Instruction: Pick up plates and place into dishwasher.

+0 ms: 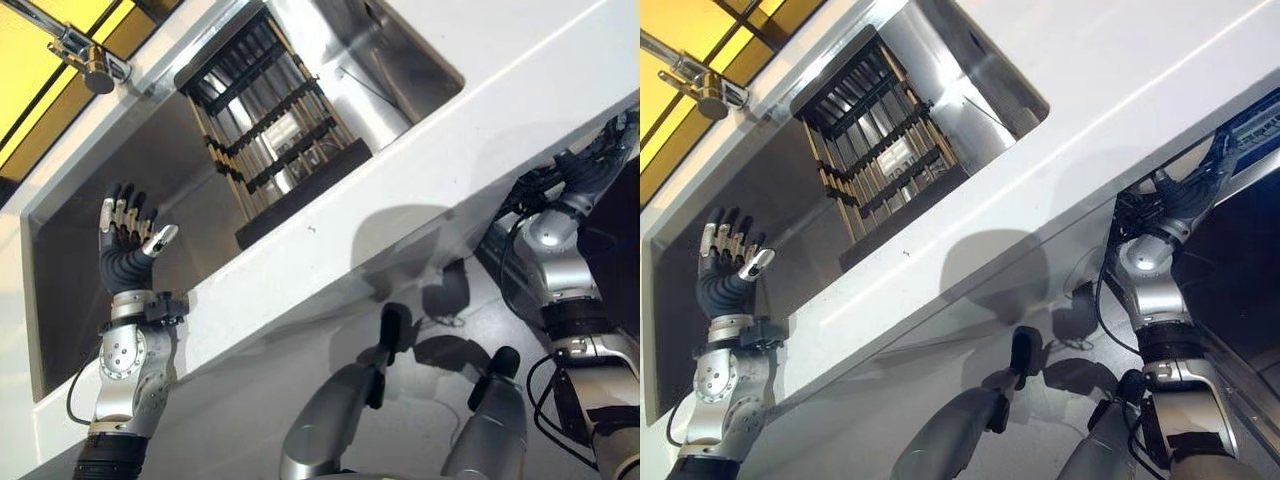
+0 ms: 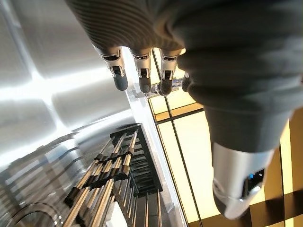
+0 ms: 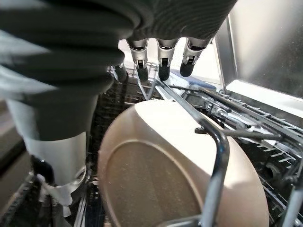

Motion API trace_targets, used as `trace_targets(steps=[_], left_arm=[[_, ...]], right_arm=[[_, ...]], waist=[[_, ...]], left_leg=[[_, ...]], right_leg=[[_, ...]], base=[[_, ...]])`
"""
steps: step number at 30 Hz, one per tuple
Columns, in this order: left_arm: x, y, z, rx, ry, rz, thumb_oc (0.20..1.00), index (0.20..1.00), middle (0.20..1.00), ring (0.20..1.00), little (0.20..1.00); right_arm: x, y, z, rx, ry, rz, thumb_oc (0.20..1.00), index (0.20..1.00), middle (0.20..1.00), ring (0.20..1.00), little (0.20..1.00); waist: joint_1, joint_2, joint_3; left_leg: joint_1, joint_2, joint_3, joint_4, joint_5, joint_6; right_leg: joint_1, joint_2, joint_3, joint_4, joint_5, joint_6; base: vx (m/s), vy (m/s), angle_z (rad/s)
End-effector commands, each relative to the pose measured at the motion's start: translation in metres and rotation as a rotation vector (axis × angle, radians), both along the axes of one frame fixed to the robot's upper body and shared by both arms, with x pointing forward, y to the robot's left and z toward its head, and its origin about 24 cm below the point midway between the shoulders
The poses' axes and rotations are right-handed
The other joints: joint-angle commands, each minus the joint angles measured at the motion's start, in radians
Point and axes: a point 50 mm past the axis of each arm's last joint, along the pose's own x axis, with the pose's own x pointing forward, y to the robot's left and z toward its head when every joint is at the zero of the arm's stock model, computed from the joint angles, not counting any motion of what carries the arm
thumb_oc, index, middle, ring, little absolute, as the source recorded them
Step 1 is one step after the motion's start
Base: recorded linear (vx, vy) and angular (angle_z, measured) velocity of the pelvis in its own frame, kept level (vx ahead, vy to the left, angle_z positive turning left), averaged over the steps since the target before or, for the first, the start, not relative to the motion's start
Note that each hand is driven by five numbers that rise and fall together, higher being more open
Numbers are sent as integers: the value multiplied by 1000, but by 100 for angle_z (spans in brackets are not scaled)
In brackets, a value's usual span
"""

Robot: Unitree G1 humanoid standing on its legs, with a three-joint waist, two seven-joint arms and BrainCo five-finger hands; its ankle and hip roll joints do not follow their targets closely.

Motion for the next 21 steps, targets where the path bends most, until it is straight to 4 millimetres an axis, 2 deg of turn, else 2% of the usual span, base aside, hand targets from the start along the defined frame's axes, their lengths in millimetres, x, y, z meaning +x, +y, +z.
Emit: trace_targets(steps=[1, 4, 11, 16, 18, 20, 21], left_arm=[[-1, -4, 26, 13, -111, 1, 1000, 1000, 1000, 1000, 1000], [1, -4, 26, 15, -103, 5, 1000, 1000, 1000, 1000, 1000], [6, -3, 19, 32, -49, 9, 1000, 1000, 1000, 1000, 1000], [1, -1, 14, 50, -26, 33, 1000, 1000, 1000, 1000, 1000], [1, -1, 15, 65, -22, 39, 1000, 1000, 1000, 1000, 1000], [2, 0, 16, 82, -14, 37, 1000, 1000, 1000, 1000, 1000], [2, 0, 14, 92, -4, 42, 1000, 1000, 1000, 1000, 1000]], right_arm=[[-15, 8, 60, -92, -267, 12, 1000, 1000, 1000, 1000, 1000], [-18, 4, 50, -78, -246, -7, 1000, 1000, 1000, 1000, 1000], [-34, -16, 7, -25, -158, -94, 1000, 1000, 1000, 1000, 1000], [-48, -29, -17, -6, -98, -127, 1000, 1000, 1000, 1000, 1000], [-51, -32, -25, 6, -91, -141, 1000, 1000, 1000, 1000, 1000], [-60, -34, -39, 30, -74, -166, 1000, 1000, 1000, 1000, 1000], [-66, -35, -50, 51, -56, -176, 1000, 1000, 1000, 1000, 1000]], waist=[[-29, 6, 69], [-46, -4, 47], [-94, -41, -40], [-92, -57, -80], [-89, -55, -85], [-90, -50, -85], [-91, -61, -88]], left_leg=[[43, -4, 22, 118, -159, -3], [71, -6, 26, 112, -173, 1], [164, -13, 48, 94, -205, 7], [242, 0, 106, 35, -211, 16], [242, 12, 120, 42, -204, 33], [227, 30, 117, 100, -215, 54], [216, 35, 118, 133, -214, 61]], right_leg=[[84, -22, 79, -355, 278, 5], [104, -14, 99, -366, 280, 4], [202, -11, 127, -408, 292, 7], [259, -14, 22, -404, 288, 13], [244, 0, 1, -297, 236, -12], [194, 36, 18, -12, 112, -59], [180, 52, 16, 93, 63, -84]], base=[[-46, 49, -13], [1, 50, -28], [60, 55, -30], [32, 24, -39], [-79, 38, -70], [-74, 15, -46], [-20, -94, -32]])
